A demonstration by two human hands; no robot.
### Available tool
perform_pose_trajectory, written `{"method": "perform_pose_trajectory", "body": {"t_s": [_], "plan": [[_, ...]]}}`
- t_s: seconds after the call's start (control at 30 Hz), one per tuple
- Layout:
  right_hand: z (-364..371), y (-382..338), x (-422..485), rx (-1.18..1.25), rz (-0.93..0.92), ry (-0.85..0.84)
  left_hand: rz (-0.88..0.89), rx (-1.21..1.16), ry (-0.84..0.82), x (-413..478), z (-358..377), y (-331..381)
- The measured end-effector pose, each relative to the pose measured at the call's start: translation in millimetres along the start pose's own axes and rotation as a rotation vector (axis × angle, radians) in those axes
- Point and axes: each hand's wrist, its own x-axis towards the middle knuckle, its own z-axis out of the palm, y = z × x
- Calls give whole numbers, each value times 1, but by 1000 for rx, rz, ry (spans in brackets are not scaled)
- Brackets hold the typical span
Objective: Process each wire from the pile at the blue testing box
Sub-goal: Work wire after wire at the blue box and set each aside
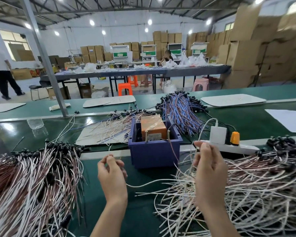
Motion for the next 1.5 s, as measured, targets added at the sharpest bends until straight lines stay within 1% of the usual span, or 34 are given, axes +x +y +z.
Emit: {"method": "perform_pose_trajectory", "body": {"t_s": [0.03,0.1,0.2,0.3,0.37,0.47,0.53,0.6,0.7,0.77,0.8,0.87,0.97,1.07,1.2,1.27,1.33,1.4,1.43,1.5], "plan": [[-9,-6,9,-3,-22,33,-28,-11,10,2,-1,-1],[-30,-16,30,-83,-66,98,-76,-19,15,3,-1,-4],[-62,-26,61,-256,-98,137,-123,4,-44,0,3,-5],[-89,-33,81,-469,-146,120,-154,67,-148,-8,8,-3],[-101,-37,87,-657,-193,110,-152,126,-201,-14,10,-1],[-104,-39,88,-920,-329,148,-106,235,-268,-19,9,3],[-92,-39,79,-923,-426,141,-55,356,-317,-14,4,9],[-70,-34,61,-822,-498,68,41,569,-354,1,-7,14],[-29,-17,23,-714,-519,-136,204,1018,-367,33,-31,22],[-9,3,-2,-732,-490,-282,289,1347,-334,55,-49,25],[-2,16,-12,-742,-473,-332,304,1457,-314,65,-59,26],[2,39,-27,-786,-454,-368,291,1542,-289,84,-77,27],[1,58,-34,-866,-453,-376,282,1544,-292,107,-94,26],[0,63,-32,-885,-482,-361,265,1584,-302,119,-91,28],[0,64,-31,-914,-512,-351,203,1747,-274,125,-79,28],[0,64,-32,-901,-511,-337,154,1740,-214,127,-75,26],[0,64,-31,-887,-506,-333,73,1599,-123,128,-72,28],[-1,63,-32,-878,-491,-337,-17,1270,-59,128,-69,38],[-1,62,-32,-874,-481,-343,-23,1074,-56,124,-66,45],[-1,60,-33,-852,-454,-356,32,711,-74,102,-59,61]]}}
